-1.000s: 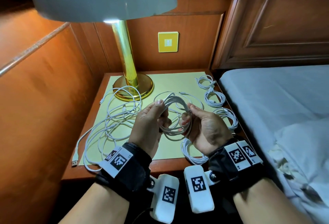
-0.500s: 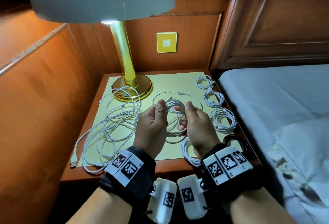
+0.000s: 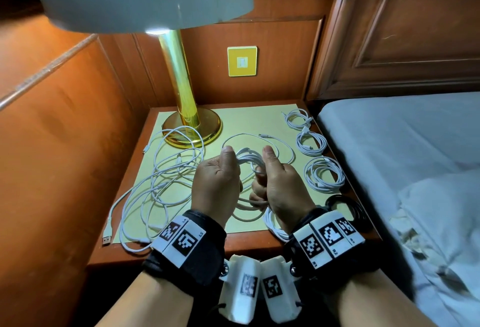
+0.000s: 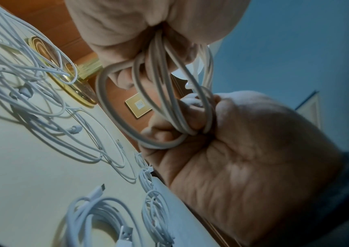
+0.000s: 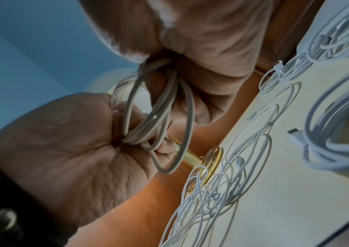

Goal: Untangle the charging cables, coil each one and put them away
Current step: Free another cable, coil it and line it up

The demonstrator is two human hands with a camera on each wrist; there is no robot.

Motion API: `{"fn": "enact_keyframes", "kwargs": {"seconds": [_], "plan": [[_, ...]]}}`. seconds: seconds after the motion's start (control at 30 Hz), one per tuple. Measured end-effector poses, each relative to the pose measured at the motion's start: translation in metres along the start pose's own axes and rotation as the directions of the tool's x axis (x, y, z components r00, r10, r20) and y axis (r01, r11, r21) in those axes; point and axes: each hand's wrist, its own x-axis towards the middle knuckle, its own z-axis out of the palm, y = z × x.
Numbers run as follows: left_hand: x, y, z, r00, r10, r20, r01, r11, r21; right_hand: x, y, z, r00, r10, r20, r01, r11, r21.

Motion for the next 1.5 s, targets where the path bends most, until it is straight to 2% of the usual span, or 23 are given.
{"fn": "enact_keyframes", "kwargs": {"seconds": [0.13,0.33,0.5,0.6,0.7,0.87,1.03,1.13,1.27,1.4,1.5], "plan": [[-0.002,-0.001,-0.002,0.997,0.072,0.011,-0.071,0.997,-0.038,-0.003,-0.002,-0.004,0.996,-0.084,-0.026,0.082,0.994,-0.069],[0.003,-0.006,-0.007,1.0,0.004,0.021,-0.003,0.998,-0.063,0.001,0.002,-0.021,0.994,-0.101,0.042,0.109,0.957,-0.269],[0.005,-0.009,-0.008,1.0,-0.001,0.018,0.004,0.992,-0.129,0.006,0.004,-0.026,0.981,-0.188,-0.053,0.16,0.93,-0.332],[0.005,-0.009,-0.008,1.0,0.021,0.014,-0.019,0.99,-0.137,0.008,0.005,-0.029,0.95,-0.291,-0.11,0.225,0.888,-0.401],[0.008,-0.011,-0.01,0.998,0.02,-0.056,-0.03,0.981,-0.19,0.007,0.003,-0.033,0.917,-0.364,-0.161,0.259,0.853,-0.453],[0.013,-0.008,-0.01,0.987,-0.05,-0.15,-0.012,0.923,-0.384,0.002,-0.002,-0.032,0.955,-0.291,-0.056,0.233,0.855,-0.464],[0.013,-0.006,-0.009,0.982,-0.078,-0.173,-0.009,0.892,-0.452,0.002,-0.003,-0.033,0.99,-0.141,0.03,0.139,0.879,-0.456],[0.011,-0.005,-0.008,0.995,-0.026,-0.093,-0.018,0.897,-0.442,0.003,0.0,-0.036,0.992,-0.128,0.019,0.122,0.872,-0.475],[0.007,-0.006,-0.006,0.996,0.082,0.025,-0.07,0.949,-0.308,0.004,0.002,-0.04,0.991,-0.137,0.0,0.122,0.885,-0.449],[0.006,-0.006,-0.003,0.995,0.088,0.05,-0.071,0.962,-0.263,0.009,-0.001,-0.045,0.99,-0.108,-0.095,0.066,0.926,-0.372],[0.006,-0.005,-0.003,0.994,0.063,0.091,-0.036,0.962,-0.27,0.012,-0.002,-0.05,0.996,-0.067,-0.053,0.049,0.957,-0.287]]}}
